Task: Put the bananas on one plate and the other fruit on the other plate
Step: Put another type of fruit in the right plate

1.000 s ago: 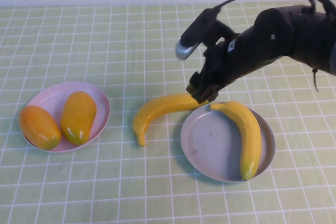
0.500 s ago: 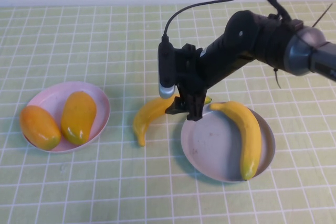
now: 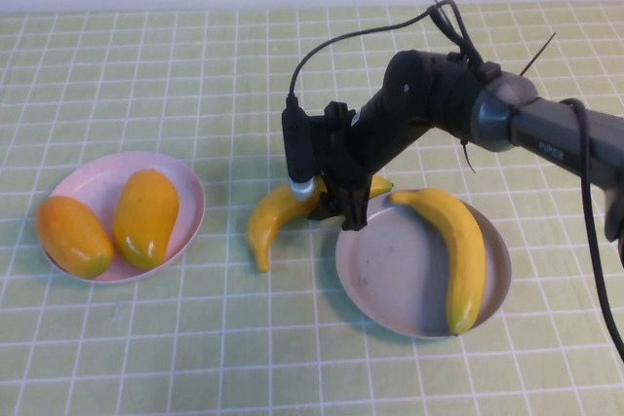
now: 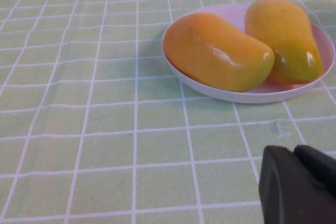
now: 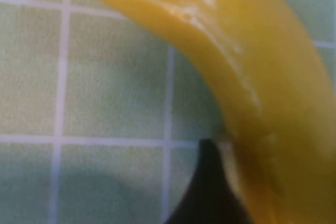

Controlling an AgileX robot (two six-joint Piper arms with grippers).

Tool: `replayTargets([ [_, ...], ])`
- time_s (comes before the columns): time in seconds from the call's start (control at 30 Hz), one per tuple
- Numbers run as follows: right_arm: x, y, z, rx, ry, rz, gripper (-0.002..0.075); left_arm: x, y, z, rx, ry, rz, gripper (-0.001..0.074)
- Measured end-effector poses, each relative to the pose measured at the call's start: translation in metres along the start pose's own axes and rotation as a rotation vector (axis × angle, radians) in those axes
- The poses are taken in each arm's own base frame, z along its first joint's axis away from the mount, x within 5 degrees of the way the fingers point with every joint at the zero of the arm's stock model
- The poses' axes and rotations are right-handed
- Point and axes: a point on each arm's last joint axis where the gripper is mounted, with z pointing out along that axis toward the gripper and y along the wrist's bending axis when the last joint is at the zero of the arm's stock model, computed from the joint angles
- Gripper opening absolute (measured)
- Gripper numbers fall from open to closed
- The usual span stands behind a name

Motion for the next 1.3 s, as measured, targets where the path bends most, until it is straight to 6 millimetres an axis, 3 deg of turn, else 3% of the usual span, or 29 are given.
replayTargets([
  [0.13, 0.001, 0.001, 0.003, -0.016, 0.005, -0.002, 0.0414, 0.000, 0.000, 0.000, 0.000, 0.000, 0.000, 0.0004],
  [0.27, 0.001, 0.001, 0.003, -0.019, 0.006, -0.002, 0.0311, 0.000, 0.000, 0.000, 0.000, 0.000, 0.000, 0.0004],
  [0.43, -0.004, -0.005, -0.004, 0.007, -0.011, 0.016, 0.0311, 0.000, 0.000, 0.000, 0.000, 0.000, 0.000, 0.0004],
  [0.5, -0.010, -0.010, -0.015, 0.036, -0.026, 0.073, 0.0311, 0.000, 0.000, 0.000, 0.000, 0.000, 0.000, 0.0004],
  [0.6, -0.025, -0.019, -0.049, 0.109, -0.072, 0.228, 0.0311, 0.000, 0.000, 0.000, 0.000, 0.000, 0.000, 0.0004],
  [0.77, -0.042, -0.023, -0.113, 0.207, -0.122, 0.742, 0.0311, 0.000, 0.000, 0.000, 0.000, 0.000, 0.000, 0.0004],
  [0.9, -0.044, -0.004, -0.147, 0.235, -0.044, 1.134, 0.0311, 0.000, 0.000, 0.000, 0.000, 0.000, 0.000, 0.0004],
  [0.97, -0.038, 0.012, -0.153, 0.239, 0.027, 1.290, 0.0311, 0.000, 0.000, 0.000, 0.000, 0.000, 0.000, 0.0004],
  [1.1, -0.024, 0.046, -0.151, 0.240, 0.115, 1.466, 0.0311, 0.000, 0.000, 0.000, 0.000, 0.000, 0.000, 0.0004],
  [1.3, 0.005, 0.091, -0.131, 0.227, 0.217, 1.620, 0.0311, 0.000, 0.000, 0.000, 0.000, 0.000, 0.000, 0.0004],
])
